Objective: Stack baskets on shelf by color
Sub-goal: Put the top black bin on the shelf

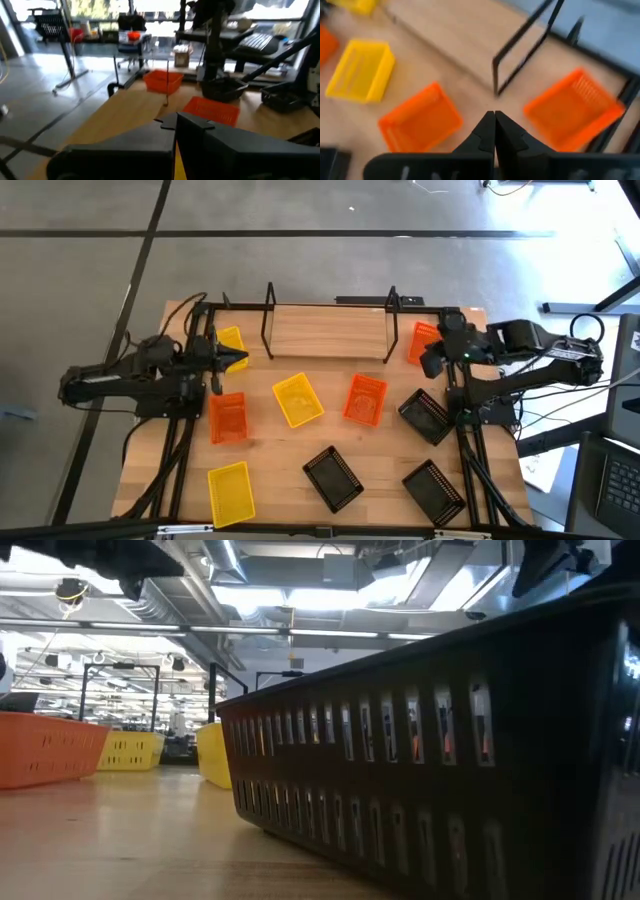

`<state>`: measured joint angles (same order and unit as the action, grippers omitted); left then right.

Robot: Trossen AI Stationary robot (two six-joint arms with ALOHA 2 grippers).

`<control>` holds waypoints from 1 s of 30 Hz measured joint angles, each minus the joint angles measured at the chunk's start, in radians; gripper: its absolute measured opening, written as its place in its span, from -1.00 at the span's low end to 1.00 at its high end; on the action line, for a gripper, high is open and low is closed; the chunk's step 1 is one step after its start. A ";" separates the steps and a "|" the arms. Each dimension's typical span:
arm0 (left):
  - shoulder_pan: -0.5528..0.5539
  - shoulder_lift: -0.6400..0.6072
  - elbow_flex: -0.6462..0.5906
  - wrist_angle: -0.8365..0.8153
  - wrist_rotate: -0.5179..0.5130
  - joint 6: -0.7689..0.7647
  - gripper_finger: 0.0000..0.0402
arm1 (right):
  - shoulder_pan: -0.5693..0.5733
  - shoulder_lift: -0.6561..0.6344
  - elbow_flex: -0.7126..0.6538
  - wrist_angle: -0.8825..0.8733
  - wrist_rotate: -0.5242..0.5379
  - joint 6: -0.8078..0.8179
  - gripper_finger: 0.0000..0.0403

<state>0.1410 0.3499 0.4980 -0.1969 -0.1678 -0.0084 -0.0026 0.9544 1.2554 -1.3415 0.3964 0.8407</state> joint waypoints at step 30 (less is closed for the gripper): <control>0.001 0.272 0.377 -0.336 -0.104 -0.119 -1.00 | -0.229 0.358 0.009 -0.134 -0.558 -0.758 -0.42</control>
<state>0.1417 0.6220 0.8749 -0.5325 -0.2718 -0.1276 -0.2316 1.3123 1.2644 -1.4756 -0.1614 0.0829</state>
